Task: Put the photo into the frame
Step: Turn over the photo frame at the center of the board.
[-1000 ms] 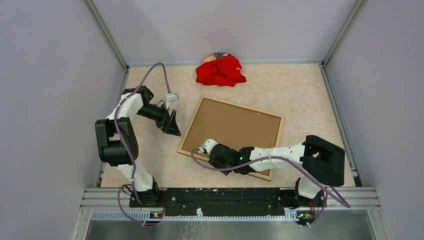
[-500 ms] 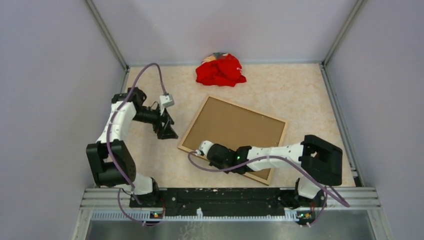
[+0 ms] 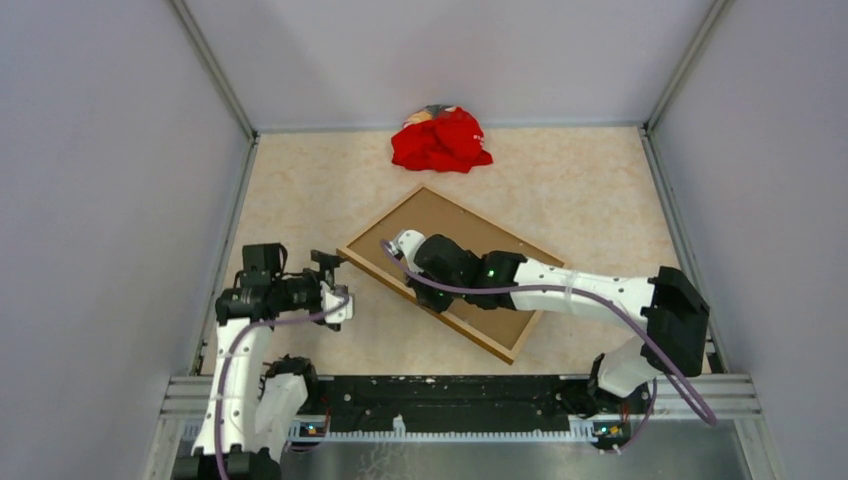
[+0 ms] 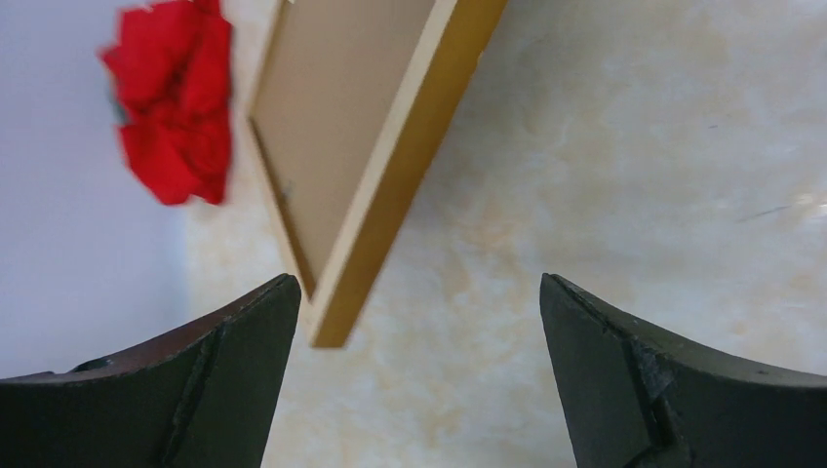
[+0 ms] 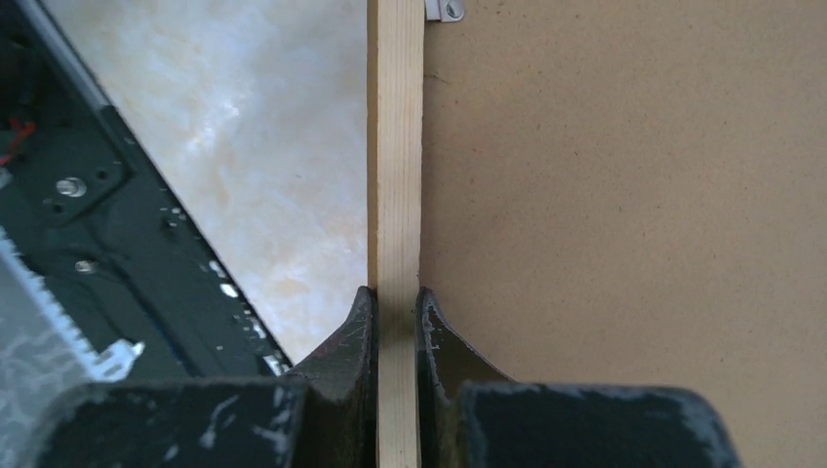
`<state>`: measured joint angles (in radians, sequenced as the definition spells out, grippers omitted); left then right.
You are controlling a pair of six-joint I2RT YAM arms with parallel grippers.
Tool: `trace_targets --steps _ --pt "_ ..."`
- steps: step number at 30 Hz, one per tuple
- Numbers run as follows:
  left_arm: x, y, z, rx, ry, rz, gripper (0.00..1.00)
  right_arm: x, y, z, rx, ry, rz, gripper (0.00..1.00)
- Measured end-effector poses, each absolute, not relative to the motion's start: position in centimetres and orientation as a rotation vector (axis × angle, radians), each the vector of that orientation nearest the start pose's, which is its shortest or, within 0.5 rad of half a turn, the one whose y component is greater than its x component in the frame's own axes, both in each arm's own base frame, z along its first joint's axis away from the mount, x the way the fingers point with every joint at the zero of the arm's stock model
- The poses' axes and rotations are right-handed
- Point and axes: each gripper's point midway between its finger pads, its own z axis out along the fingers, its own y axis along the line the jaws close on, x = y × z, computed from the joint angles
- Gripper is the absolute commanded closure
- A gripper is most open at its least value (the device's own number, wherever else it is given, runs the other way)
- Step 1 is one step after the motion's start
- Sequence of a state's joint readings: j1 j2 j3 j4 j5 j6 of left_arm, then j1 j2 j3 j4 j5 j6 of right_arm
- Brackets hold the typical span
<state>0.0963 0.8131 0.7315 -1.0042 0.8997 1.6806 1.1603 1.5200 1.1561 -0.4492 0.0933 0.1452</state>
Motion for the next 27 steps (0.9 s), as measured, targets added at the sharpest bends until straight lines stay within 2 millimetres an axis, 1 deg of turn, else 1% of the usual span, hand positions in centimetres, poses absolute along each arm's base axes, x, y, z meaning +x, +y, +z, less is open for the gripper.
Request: trace_targets --steps 3,5,7,9,10,13,14,17,19,20,21,22,24,26,27 --pt "21.0 -9.8 16.7 1.753 1.143 -0.080 0.02 16.4 36.9 15.2 -1.144 2.156 0.568 1.00" --pt "21.8 -10.1 17.3 1.767 1.053 -0.006 0.02 16.0 37.3 16.1 -1.151 2.156 0.605 1.00" --pt "22.6 -10.4 18.1 1.785 0.979 0.052 0.06 15.7 37.7 16.9 -1.156 2.154 0.638 1.00" --pt "23.1 -10.5 18.5 1.811 0.921 0.105 0.13 15.5 37.9 17.6 -1.157 2.153 0.664 1.00" --pt "23.2 -10.5 18.5 1.829 0.900 0.128 0.18 15.4 38.0 17.9 -1.159 2.153 0.675 1.00" --pt "23.4 -10.9 18.5 1.871 0.844 0.158 0.42 15.2 38.2 18.5 -1.160 2.153 0.693 1.00" --pt "23.3 -11.2 18.5 1.882 0.828 0.157 0.46 15.2 38.2 18.7 -1.161 2.156 0.695 1.00" --pt "23.2 -11.6 18.5 1.906 0.813 0.156 0.55 15.2 38.2 18.9 -1.159 2.158 0.692 1.00" --pt "23.3 -11.7 18.4 1.916 0.820 0.158 0.63 15.4 38.1 19.1 -1.153 2.161 0.686 1.00" --pt "23.3 -11.8 18.3 1.922 0.826 0.155 0.70 15.5 38.1 19.3 -1.151 2.162 0.685 0.94" --pt "23.4 -11.9 18.2 1.927 0.833 0.149 0.74 15.6 38.1 19.4 -1.147 2.162 0.681 0.85" --pt "23.4 -12.0 18.1 1.930 0.834 0.143 0.75 15.7 38.0 19.6 -1.145 2.162 0.677 0.76" --pt "23.6 -12.2 18.4 1.927 0.837 0.140 0.75 15.8 37.9 20.0 -1.146 2.162 0.659 0.63" --pt "23.8 -12.4 18.9 1.919 0.843 0.131 0.74 16.4 37.9 20.7 -1.142 2.136 0.637 0.52" --pt "24.0 -12.5 19.2 1.913 0.849 0.123 0.74 16.7 38.1 21.3 -1.143 2.110 0.628 0.48"
